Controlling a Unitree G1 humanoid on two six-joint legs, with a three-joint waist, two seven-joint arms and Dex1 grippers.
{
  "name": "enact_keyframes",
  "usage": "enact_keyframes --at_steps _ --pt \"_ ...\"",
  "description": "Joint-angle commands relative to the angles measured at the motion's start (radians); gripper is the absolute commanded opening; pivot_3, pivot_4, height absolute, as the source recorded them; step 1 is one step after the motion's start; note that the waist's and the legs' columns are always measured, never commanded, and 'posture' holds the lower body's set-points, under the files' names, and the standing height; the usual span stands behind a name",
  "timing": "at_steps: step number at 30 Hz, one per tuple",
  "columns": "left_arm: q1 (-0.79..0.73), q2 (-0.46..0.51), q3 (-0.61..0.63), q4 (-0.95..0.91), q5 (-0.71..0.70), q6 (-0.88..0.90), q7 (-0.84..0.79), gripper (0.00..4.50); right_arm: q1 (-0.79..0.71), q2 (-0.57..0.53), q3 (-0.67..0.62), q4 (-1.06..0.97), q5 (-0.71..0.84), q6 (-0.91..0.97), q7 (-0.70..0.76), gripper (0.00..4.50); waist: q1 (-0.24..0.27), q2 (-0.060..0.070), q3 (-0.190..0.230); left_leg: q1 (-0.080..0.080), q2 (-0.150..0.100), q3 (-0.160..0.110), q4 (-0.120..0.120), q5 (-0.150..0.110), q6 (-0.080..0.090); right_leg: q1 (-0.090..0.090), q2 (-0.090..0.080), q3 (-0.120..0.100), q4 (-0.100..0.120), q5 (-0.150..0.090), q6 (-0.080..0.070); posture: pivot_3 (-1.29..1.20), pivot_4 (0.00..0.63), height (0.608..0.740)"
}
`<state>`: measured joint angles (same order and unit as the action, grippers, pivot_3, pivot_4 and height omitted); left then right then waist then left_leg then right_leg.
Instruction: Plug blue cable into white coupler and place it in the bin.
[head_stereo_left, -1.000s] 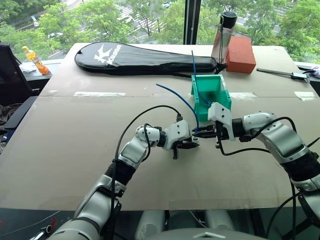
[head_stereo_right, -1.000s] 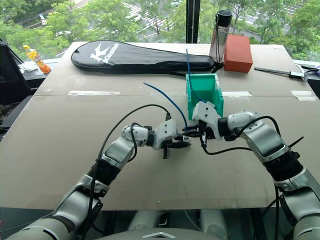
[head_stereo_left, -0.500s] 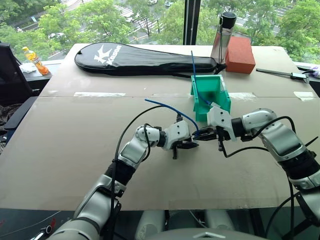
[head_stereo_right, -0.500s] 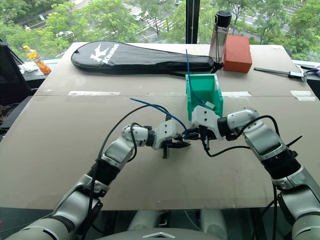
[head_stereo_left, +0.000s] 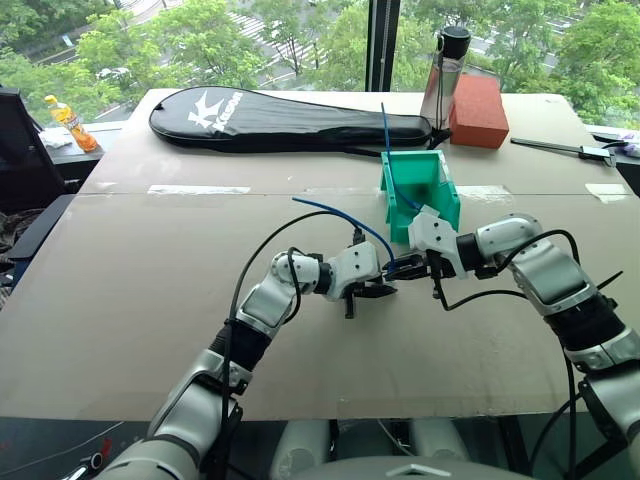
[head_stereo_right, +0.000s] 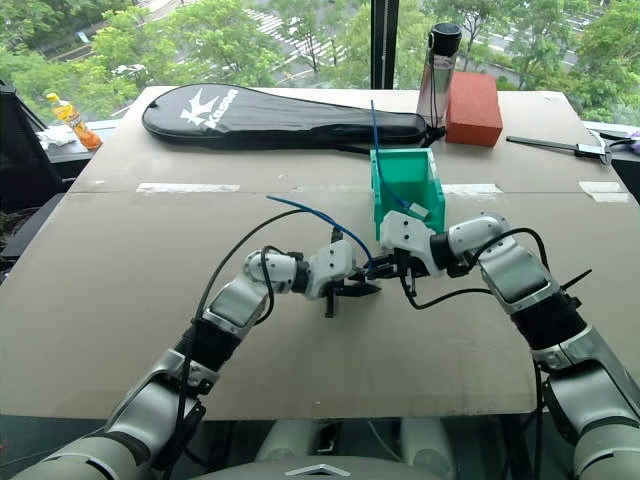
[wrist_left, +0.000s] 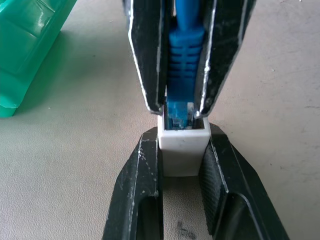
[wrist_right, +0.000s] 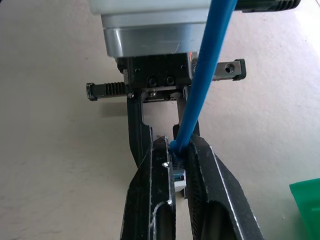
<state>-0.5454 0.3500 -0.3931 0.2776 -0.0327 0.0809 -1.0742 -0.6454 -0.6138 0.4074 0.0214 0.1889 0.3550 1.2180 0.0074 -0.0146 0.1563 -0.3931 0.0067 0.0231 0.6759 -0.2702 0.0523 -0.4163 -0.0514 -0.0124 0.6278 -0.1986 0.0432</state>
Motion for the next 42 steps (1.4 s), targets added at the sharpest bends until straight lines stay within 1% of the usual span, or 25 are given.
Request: enact_keyframes --at_steps 1,4,5,6,7,8,9,11,13,15,18,21,22,23,25,26,28,30,31,35,36,38,39,41,42 --pt "0.015 0.006 0.005 -0.014 0.0 0.009 -0.002 0.37 0.057 0.003 0.08 0.069 -0.083 -0.014 0.009 0.0 -0.001 -0.001 -0.002 0.0 0.0 0.0 0.0 0.0 0.0 0.0 0.0 0.0 0.0 0.0 0.0 0.0 0.15 0.74" --pt "0.017 0.006 0.006 -0.017 -0.001 0.012 0.002 0.37 0.092 0.016 0.082 0.085 -0.102 -0.047 -0.005 0.0 -0.005 -0.002 -0.005 0.004 0.0 0.0 0.0 0.0 0.0 0.004 0.0 0.0 0.0 0.0 0.0 0.0 0.15 0.74" --pt "0.02 0.007 0.006 -0.02 -0.002 0.013 0.003 0.37 0.091 0.035 0.056 0.091 -0.105 -0.074 -0.043 0.0 -0.008 -0.003 -0.007 0.006 0.0 0.0 0.0 0.0 0.0 0.006 0.0 0.0 0.0 0.0 0.0 0.0 0.15 0.74" --pt "0.024 0.008 0.008 -0.025 -0.005 0.013 0.003 0.37 0.083 0.066 0.0 0.088 -0.076 -0.107 -0.084 0.0 -0.011 -0.005 -0.008 0.008 0.0 0.0 -0.001 0.0 0.0 0.007 0.0 0.0 0.0 -0.001 -0.001 0.0 0.15 0.74" --pt "0.027 0.01 0.012 -0.032 -0.01 0.015 0.001 0.37 0.076 0.087 -0.055 0.062 -0.027 -0.089 -0.104 0.0 -0.015 -0.006 -0.009 0.009 0.0 0.0 -0.002 0.0 0.0 0.008 0.0 0.001 0.0 -0.001 -0.002 0.0 0.15 0.74" --pt "0.031 0.012 0.018 -0.04 -0.017 0.014 0.0 0.37 0.071 0.092 -0.095 0.032 -0.01 -0.09 -0.122 0.68 -0.02 -0.005 -0.008 0.01 0.001 0.0 -0.003 0.0 0.0 0.008 0.0 0.0 0.0 -0.002 -0.003 0.0 0.15 0.74" --pt "0.036 0.012 0.03 -0.06 -0.035 0.029 -0.006 0.37 0.075 0.09 -0.135 -0.009 -0.003 -0.103 -0.146 0.86 -0.02 -0.004 -0.007 0.01 0.001 0.001 -0.003 0.0 0.0 0.008 0.0 0.001 0.0 -0.002 -0.003 0.0 0.15 0.74" --pt "0.043 0.009 0.053 -0.104 -0.07 0.08 -0.01 0.37 0.098 0.084 -0.201 -0.112 0.041 -0.081 -0.176 1.78 -0.019 -0.002 -0.005 0.007 0.001 0.001 -0.002 0.0 0.0 0.005 -0.001 0.001 0.002 -0.001 -0.003 0.0 0.15 0.74" --pt "0.045 0.013 0.072 -0.156 -0.099 0.127 -0.006 0.37 0.139 0.077 -0.279 -0.25 0.12 -0.012 -0.213 2.71 -0.016 -0.002 -0.005 0.004 0.001 0.0 -0.002 0.0 0.0 0.001 -0.001 0.001 0.002 0.0 0.0 0.0 0.15 0.74" --pt "0.04 0.014 0.101 -0.223 -0.139 0.208 0.012 0.37 0.197 0.059 -0.358 -0.408 0.189 0.053 -0.258 2.71 -0.009 -0.002 -0.005 -0.005 0.001 -0.001 -0.001 0.0 -0.001 -0.005 -0.001 0.0 0.003 0.0 0.0 0.0 0.15 0.74" --pt "-0.007 0.004 0.168 -0.305 -0.226 0.404 0.06 0.37 0.306 0.033 -0.48 -0.622 0.276 0.189 -0.369 2.71 0.008 -0.002 -0.005 -0.007 0.0 -0.002 -0.001 0.0 -0.001 -0.006 -0.002 -0.001 0.001 0.0 0.0 0.0 0.15 0.74" --pt "-0.116 -0.012 0.24 -0.319 -0.321 0.638 0.11 0.37 0.473 -0.011 -0.56 -0.777 0.262 0.251 -0.449 2.71 0.017 -0.002 -0.004 -0.009 0.0 -0.004 -0.001 0.0 0.0 -0.005 -0.003 -0.003 0.0 0.0 0.0 0.0 0.15 0.74" --pt "-0.174 -0.022 0.259 -0.299 -0.333 0.728 0.149 0.37 0.534 -0.012 -0.59 -0.816 0.256 0.261 -0.478 2.71 0.021 -0.003 -0.004 -0.009 -0.001 -0.004 0.0 0.0 0.0 -0.005 -0.003 -0.004 0.0 0.0 0.0 0.0 0.15 0.74" --pt "-0.23 -0.033 0.277 -0.271 -0.351 0.807 0.178 0.37 0.583 -0.009 -0.618 -0.846 0.258 0.272 -0.508 2.71 0.022 -0.003 -0.004 -0.009 -0.001 -0.004 0.0 0.0 0.0 -0.005 -0.003 -0.004 -0.001 0.0 0.001 0.0 0.15 0.74" --pt "-0.35 -0.063 0.305 -0.176 -0.377 0.905 0.21 0.37 0.674 -0.002 -0.668 -0.895 0.259 0.289 -0.555 2.71 0.016 -0.004 -0.003 -0.009 -0.002 -0.003 0.003 0.0 0.0 -0.004 -0.002 -0.003 -0.001 -0.001 0.002 0.0 0.15 0.74" --pt "-0.407 -0.086 0.315 -0.116 -0.377 0.919 0.226 0.37 0.715 0.003 -0.69 -0.91 0.25 0.291 -0.579 2.71 0.014 -0.004 -0.003 -0.008 -0.002 -0.003 0.004 0.0 0.0 -0.002 -0.002 -0.003 -0.001 -0.003 0.005 0.0 0.15 0.74" --pt "-0.506 -0.128 0.312 0.016 -0.351 0.931 0.267 0.37 0.782 0.014 -0.727 -0.932 0.236 0.291 -0.609 2.71 0.008 -0.004 -0.003 -0.005 -0.002 -0.003 0.004 0.0 0.0 0.0 -0.002 -0.003 -0.001 -0.003 0.005 0.0 0.15 0.74" --pt "-0.569 -0.153 0.301 0.122 -0.325 0.927 0.291 0.37 0.821 0.02 -0.746 -0.945 0.233 0.291 -0.63 2.71 0.002 -0.005 -0.003 -0.004 -0.002 -0.003 0.005 0.0 0.0 0.001 -0.001 -0.003 0.0 -0.003 0.006 0.0 0.15 0.74" --pt "-0.598 -0.164 0.297 0.178 -0.315 0.905 0.292 0.37 0.831 0.025 -0.752 -0.948 0.23 0.291 -0.648 2.71 0.004 -0.004 -0.003 -0.004 -0.002 -0.002 0.005 0.0 0.0 0.0 0.0 -0.002 0.0 -0.003 0.005 0.0 0.15 0.74" --pt "-0.763 -0.275 0.293 0.537 -0.237 0.709 0.343 0.37 0.885 0.089 -0.82 -0.931 0.202 0.255 -0.733 2.71 0.008 -0.005 -0.002 -0.005 -0.003 -0.003 0.005 0.0 0.0 0.0 0.002 -0.002 -0.001 -0.003 0.006 0.0 0.15 0.74" --pt "-0.795 -0.295 0.297 0.622 -0.213 0.643 0.371 0.37 0.886 0.112 -0.844 -0.925 0.212 0.25 -0.753 2.71 0.008 -0.005 -0.002 -0.006 -0.003 -0.003 0.005 0.0 0.0 -0.001 0.002 -0.002 -0.001 -0.003 0.006 0.0 0.15 0.74" --pt "-0.847 -0.33 0.322 0.75 -0.2 0.565 0.401 0.37 0.878 0.162 -0.899 -0.909 0.271 0.252 -0.784 2.71 0.008 -0.006 -0.002 -0.006 -0.003 -0.002 0.004 0.0 0.0 -0.001 0.001 -0.001 -0.002 -0.003 0.006 0.0 0.15 0.74" --pt "-0.865 -0.34 0.33 0.796 -0.193 0.528 0.408 0.37 0.884 0.166 -0.909 -0.909 0.306 0.254 -0.768 2.98 0.007 -0.006 -0.002 -0.007 -0.003 -0.002 0.004 -0.001 0.001 -0.001 0.001 -0.001 -0.003 -0.002 0.006 0.0 0.15 0.74" --pt "-0.889 -0.352 0.337 0.857 -0.176 0.485 0.406 0.37 0.893 0.135 -0.9 -0.907 0.302 0.247 -0.736 3.53 0.004 -0.006 -0.002 -0.007 -0.003 -0.001 0.004 -0.002 0.004 -0.002 0.001 0.0 -0.002 -0.002 0.005 0.0 0.15 0.74" --pt "-0.897 -0.357 0.341 0.88 -0.168 0.469 0.406 0.37 0.892 0.123 -0.9 -0.903 0.307 0.244 -0.726 4.0 0.003 -0.006 -0.001 -0.007 -0.003 0.0 0.004 -0.003 0.004 -0.002 0.001 0.001 -0.002 -0.002 0.004 0.0 0.15 0.74"
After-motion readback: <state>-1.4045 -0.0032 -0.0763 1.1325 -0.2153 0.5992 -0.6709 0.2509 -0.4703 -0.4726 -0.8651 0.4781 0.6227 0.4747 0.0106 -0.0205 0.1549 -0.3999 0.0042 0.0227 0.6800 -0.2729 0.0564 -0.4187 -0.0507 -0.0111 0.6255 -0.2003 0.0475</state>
